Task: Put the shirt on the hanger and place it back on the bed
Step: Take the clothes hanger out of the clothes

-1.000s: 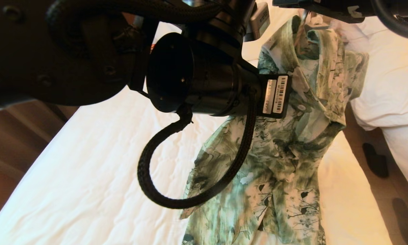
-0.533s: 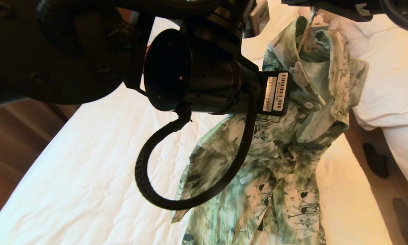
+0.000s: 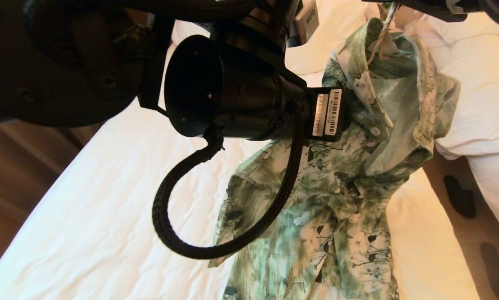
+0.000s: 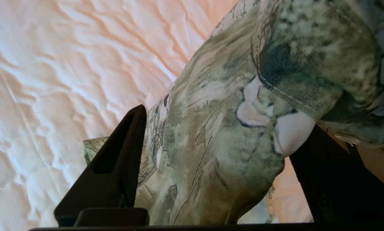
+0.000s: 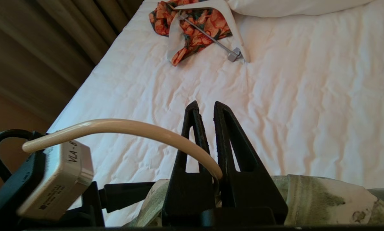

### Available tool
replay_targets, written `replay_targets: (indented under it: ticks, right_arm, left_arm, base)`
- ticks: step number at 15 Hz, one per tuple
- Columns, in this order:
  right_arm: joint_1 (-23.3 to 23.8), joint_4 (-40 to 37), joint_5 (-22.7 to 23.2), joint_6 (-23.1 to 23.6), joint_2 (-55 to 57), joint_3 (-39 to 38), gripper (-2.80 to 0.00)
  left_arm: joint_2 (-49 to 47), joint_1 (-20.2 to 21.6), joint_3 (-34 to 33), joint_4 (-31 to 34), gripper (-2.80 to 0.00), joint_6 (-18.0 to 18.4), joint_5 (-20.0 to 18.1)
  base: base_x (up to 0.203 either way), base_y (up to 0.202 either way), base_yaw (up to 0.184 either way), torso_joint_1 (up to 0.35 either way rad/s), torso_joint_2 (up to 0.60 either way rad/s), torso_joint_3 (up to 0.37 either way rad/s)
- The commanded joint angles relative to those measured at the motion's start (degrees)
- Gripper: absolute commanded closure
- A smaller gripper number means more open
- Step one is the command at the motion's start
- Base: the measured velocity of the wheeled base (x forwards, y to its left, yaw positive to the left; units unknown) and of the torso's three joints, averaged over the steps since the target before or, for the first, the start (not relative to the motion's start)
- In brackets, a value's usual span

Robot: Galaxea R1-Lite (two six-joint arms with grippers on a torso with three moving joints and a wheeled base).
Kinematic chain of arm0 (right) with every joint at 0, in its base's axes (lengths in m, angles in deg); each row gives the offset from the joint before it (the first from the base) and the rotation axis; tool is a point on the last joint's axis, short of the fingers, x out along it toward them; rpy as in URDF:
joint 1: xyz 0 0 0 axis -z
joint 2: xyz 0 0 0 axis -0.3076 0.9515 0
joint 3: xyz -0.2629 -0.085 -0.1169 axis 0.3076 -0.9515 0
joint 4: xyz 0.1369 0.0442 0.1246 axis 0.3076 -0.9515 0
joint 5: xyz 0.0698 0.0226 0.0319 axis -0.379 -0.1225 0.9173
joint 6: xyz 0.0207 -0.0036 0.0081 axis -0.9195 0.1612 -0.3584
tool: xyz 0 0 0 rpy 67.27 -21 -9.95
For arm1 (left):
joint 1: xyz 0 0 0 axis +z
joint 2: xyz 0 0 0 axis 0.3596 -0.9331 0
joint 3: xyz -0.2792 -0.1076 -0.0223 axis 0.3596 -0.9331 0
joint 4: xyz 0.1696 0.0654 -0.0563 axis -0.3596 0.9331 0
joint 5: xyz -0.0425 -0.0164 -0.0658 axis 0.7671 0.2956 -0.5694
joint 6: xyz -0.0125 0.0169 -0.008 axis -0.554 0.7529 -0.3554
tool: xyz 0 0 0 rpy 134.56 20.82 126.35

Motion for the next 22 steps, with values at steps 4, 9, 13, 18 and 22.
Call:
replay_targets:
  ticks: [4,9,13,18,22]
  right_arm:
    - [1.47,-0.24,-0.27,0.08,-1.09,-0.02,0.0]
    - [2.34,-0.15,-0.44,1.66,-1.7,-0.02,0.0]
    - [5.23,-0.07,-0.36,2.27,-1.84,0.03,0.0]
    - [7.43,-0.07,-0.35,2.54,-1.54,-0.02,0.0]
    - [8.15,-0.05,-0.35,2.64,-1.71,0.03,0.0]
  left_arm:
    - [3.13,0.22,-0.15,0.23,-2.8,0.11,0.3]
    - [4.05,0.14,-6.27,-0.07,-2.8,-0.07,-0.05]
    - [7.96,0.18,-7.53,0.01,-2.8,0.03,0.27]
    - [16.87,1.5,-20.96,-1.03,-2.8,-0.78,0.98]
    - [28.24,5.86,-33.44,-7.66,0.0,-2.69,0.98]
  base:
    - [0.0,0.0,0.0,0.0,0.0,0.0]
    - [0.0,0.0,0.0,0.0,0.0,0.0]
    - [0.0,0.0,0.0,0.0,0.0,0.0]
    - [0.0,0.0,0.0,0.0,0.0,0.0]
    - [0.0,0.0,0.0,0.0,0.0,0.0]
